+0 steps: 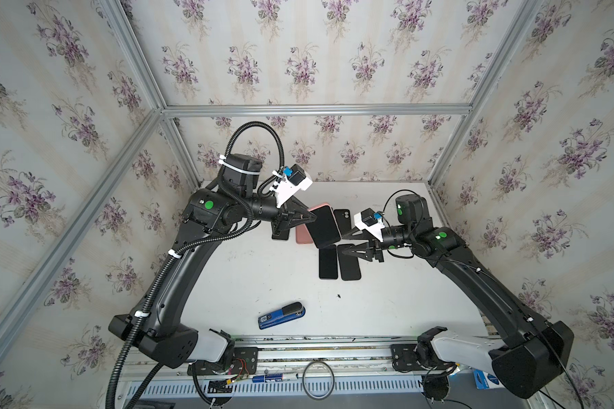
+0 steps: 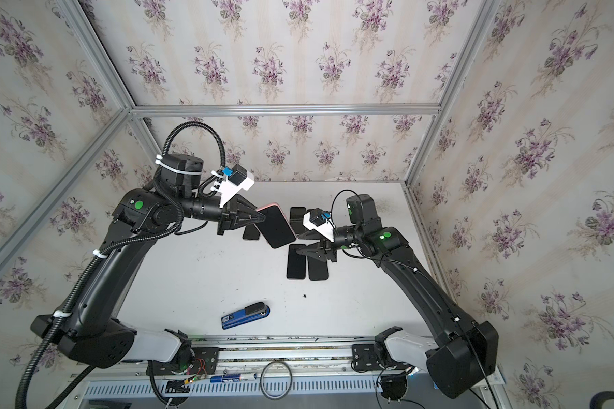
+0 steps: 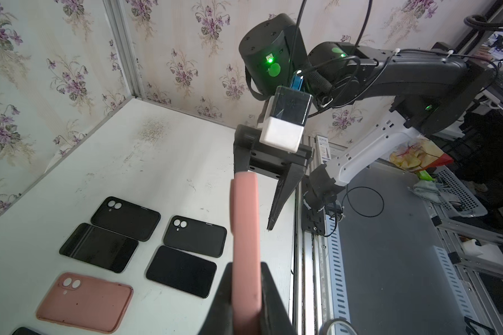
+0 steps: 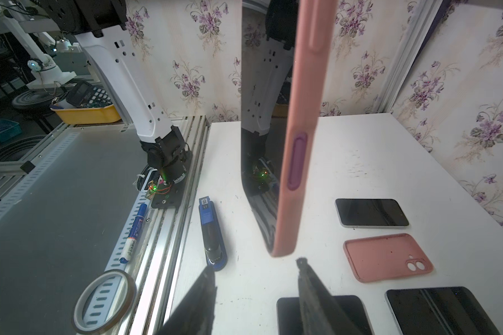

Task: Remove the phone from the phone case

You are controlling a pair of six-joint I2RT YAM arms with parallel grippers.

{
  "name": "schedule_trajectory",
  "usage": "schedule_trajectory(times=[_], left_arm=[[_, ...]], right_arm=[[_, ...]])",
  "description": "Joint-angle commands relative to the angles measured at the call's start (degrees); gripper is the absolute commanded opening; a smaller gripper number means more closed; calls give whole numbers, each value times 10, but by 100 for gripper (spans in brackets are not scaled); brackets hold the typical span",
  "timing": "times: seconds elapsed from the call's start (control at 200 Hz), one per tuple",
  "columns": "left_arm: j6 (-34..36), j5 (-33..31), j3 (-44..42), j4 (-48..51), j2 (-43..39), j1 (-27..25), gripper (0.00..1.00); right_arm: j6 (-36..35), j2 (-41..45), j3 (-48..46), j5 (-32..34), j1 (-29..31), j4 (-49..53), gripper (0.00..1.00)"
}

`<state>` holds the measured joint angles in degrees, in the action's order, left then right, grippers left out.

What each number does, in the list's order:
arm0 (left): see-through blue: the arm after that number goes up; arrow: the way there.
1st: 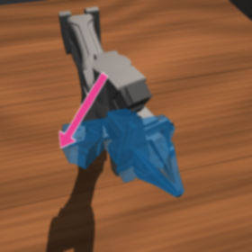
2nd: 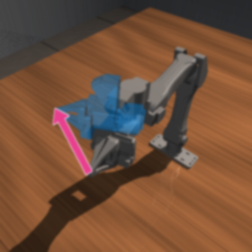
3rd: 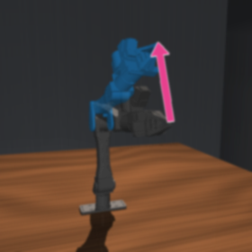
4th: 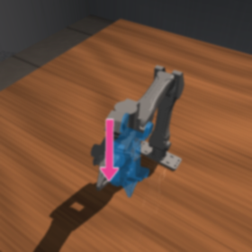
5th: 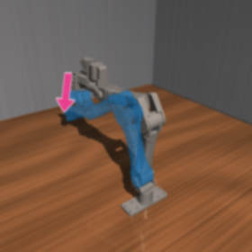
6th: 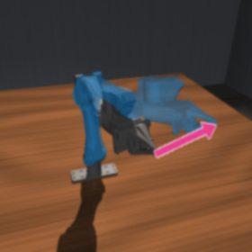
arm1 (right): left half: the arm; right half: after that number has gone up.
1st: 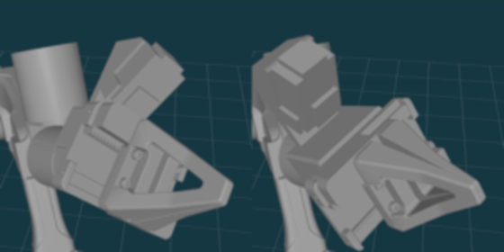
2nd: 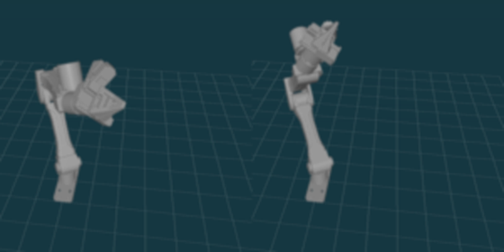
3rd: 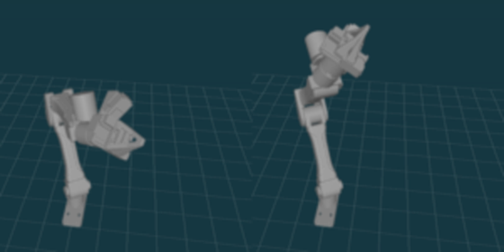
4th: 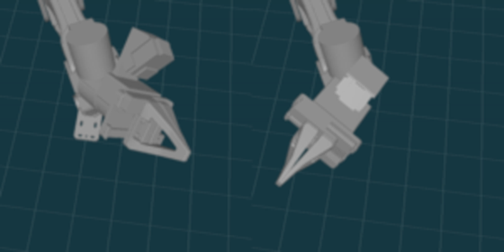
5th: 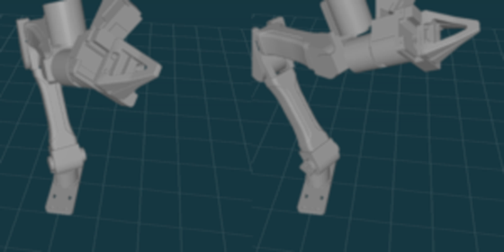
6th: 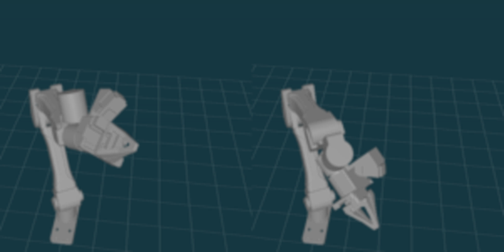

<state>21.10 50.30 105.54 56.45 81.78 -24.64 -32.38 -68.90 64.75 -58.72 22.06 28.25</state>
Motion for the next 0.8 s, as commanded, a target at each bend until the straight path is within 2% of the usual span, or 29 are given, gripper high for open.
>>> schedule_trajectory(times=[0.0,0.43,0.795], left_arm=[[29,26,8,-2,0,-3,0],[42,35,16,19,10,-15,0],[46,41,29,29,29,-22,0]], right_arm=[[-17,3,-1,-12,3,4,45],[-21,-7,6,-20,6,-6,36],[-34,-12,7,-25,5,-2,23]])
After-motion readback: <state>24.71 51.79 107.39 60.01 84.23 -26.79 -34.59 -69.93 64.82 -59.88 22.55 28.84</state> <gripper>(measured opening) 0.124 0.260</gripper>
